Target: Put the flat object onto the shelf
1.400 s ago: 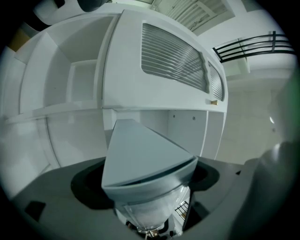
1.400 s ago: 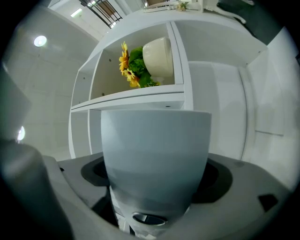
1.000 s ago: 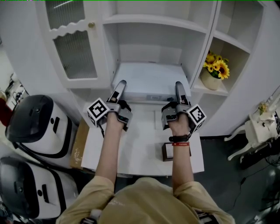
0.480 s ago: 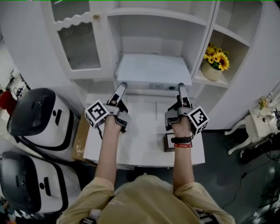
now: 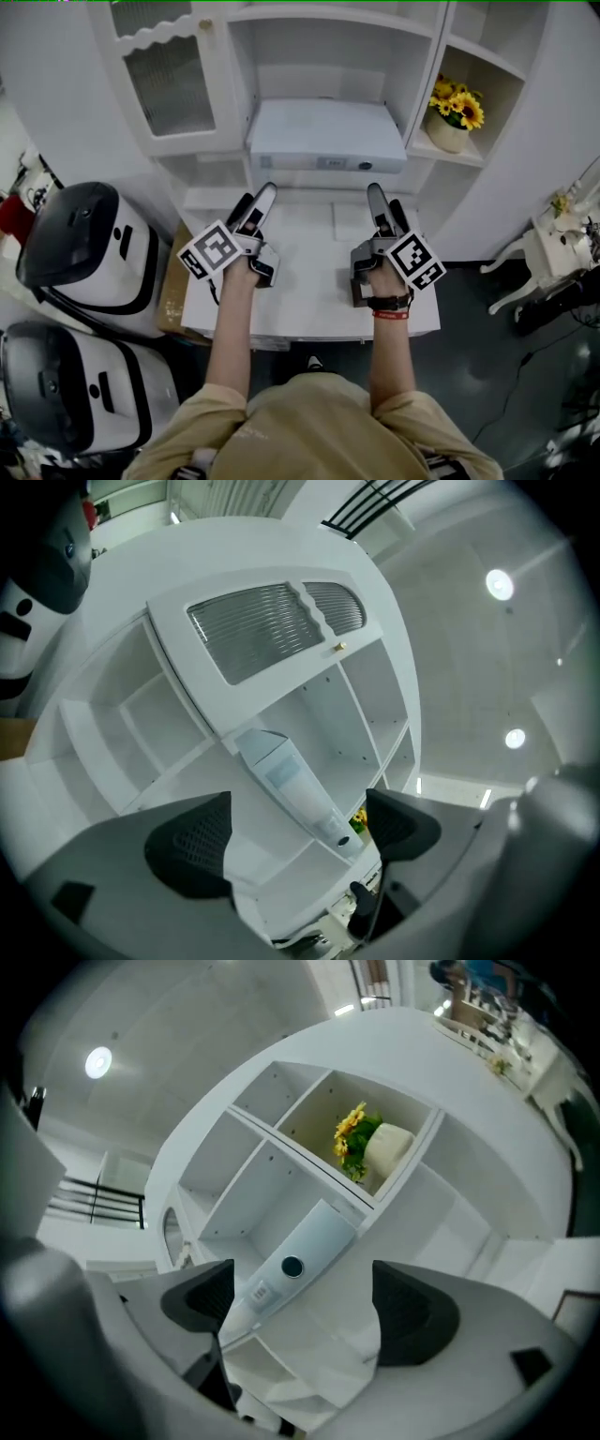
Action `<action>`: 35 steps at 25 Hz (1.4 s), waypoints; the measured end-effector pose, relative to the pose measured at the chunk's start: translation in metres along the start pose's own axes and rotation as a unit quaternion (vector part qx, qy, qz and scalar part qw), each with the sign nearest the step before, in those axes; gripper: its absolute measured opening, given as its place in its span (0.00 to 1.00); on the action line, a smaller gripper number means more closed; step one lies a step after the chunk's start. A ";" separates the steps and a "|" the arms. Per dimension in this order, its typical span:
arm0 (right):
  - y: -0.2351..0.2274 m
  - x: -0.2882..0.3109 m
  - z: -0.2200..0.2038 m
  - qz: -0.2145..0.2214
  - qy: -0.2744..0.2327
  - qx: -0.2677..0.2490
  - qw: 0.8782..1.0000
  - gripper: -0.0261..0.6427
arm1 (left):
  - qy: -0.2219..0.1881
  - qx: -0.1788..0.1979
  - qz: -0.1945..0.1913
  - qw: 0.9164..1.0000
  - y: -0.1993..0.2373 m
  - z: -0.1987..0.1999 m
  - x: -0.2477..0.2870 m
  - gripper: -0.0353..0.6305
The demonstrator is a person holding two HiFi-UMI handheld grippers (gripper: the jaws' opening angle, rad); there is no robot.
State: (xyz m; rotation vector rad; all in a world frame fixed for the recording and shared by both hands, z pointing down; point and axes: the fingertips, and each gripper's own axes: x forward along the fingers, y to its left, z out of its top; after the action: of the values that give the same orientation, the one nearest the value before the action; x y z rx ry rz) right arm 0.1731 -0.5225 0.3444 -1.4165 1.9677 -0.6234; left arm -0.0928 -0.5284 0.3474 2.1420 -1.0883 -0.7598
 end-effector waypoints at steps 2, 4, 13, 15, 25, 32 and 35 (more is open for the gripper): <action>0.005 -0.004 -0.003 -0.003 0.010 -0.041 0.999 0.75 | 0.005 0.032 0.007 0.999 -0.003 -0.002 -0.002 0.75; 0.009 -0.006 -0.005 -0.004 0.020 -0.069 0.997 0.75 | 0.011 0.067 0.016 0.998 -0.006 -0.005 -0.004 0.74; 0.029 -0.007 -0.020 0.002 0.050 -0.204 0.978 0.60 | 0.026 0.211 0.055 0.976 -0.012 -0.016 -0.001 0.60; 0.033 -0.004 -0.021 0.002 0.051 -0.227 0.972 0.58 | 0.024 0.234 0.063 0.970 -0.012 -0.016 0.001 0.57; 0.032 0.015 -0.025 -0.007 0.057 -0.271 0.961 0.51 | 0.018 0.318 0.080 0.944 -0.014 -0.016 0.017 0.45; 0.030 0.032 -0.021 -0.004 0.052 -0.284 0.957 0.48 | 0.016 0.339 0.079 0.937 -0.013 -0.011 0.034 0.42; 0.029 0.039 -0.018 -0.001 0.048 -0.291 0.956 0.45 | 0.015 0.346 0.078 0.935 -0.013 -0.011 0.044 0.42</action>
State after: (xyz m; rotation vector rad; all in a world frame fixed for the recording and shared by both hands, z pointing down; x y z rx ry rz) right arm 0.1326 -0.5507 0.3284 -1.7493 2.3447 -0.1035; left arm -0.0567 -0.5558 0.3358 2.5669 -1.6663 -0.2768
